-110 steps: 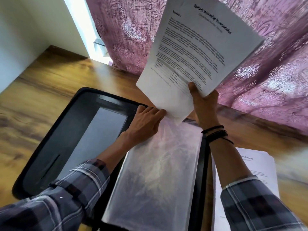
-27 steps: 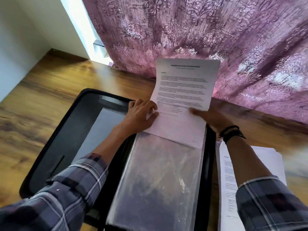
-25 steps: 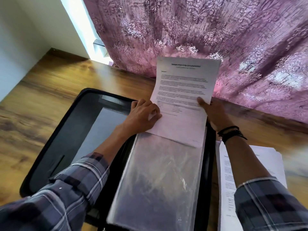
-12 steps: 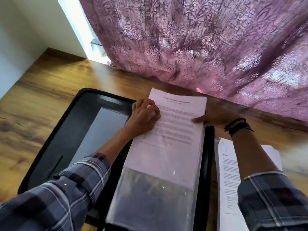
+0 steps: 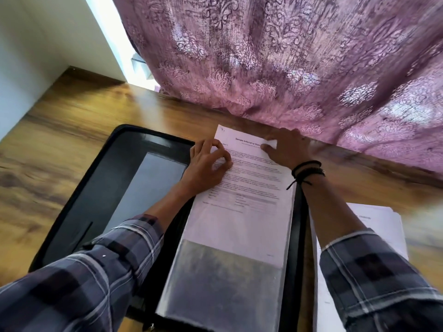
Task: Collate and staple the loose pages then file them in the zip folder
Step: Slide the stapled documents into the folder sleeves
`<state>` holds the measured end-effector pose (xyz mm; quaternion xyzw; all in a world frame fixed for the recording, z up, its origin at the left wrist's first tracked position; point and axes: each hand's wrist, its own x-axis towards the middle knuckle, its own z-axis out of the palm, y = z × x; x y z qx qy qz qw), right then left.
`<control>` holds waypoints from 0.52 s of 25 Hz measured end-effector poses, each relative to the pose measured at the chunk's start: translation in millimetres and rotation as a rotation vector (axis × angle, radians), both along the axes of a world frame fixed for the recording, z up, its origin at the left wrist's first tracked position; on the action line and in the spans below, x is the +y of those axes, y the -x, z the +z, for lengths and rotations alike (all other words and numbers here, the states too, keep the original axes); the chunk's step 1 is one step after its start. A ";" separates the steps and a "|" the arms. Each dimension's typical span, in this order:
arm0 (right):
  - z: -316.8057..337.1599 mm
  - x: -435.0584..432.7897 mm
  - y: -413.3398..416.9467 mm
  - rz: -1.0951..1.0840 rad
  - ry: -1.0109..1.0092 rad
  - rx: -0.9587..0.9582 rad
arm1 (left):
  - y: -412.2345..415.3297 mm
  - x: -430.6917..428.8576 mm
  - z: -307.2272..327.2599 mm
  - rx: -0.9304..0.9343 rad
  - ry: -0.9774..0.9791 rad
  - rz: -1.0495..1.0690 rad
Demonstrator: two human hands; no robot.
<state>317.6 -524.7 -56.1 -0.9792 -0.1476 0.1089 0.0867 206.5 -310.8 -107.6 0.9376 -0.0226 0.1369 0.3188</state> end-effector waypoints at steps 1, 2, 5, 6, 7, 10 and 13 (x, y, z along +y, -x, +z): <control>3.0 3.8 2.1 0.013 0.085 -0.021 | 0.1 -0.2 -0.3 -0.005 0.001 0.003; 7.1 7.9 4.4 0.030 0.127 -0.045 | -0.1 0.0 -0.7 -0.012 0.001 0.009; 14.6 10.2 14.6 0.054 -0.017 -0.010 | 0.5 0.4 -0.6 -0.015 0.019 0.027; 15.9 9.3 20.6 0.025 -0.095 0.021 | 0.4 0.4 -0.6 -0.009 0.020 0.026; 15.2 8.8 26.7 -0.001 -0.146 0.027 | 0.1 0.8 -0.2 -0.004 0.017 0.025; 14.7 9.1 48.2 -0.045 -0.134 0.068 | -0.9 1.3 0.9 0.009 0.032 0.027; 3.0 3.1 70.7 -0.073 -0.136 0.099 | 0.8 0.1 2.0 0.015 0.046 0.032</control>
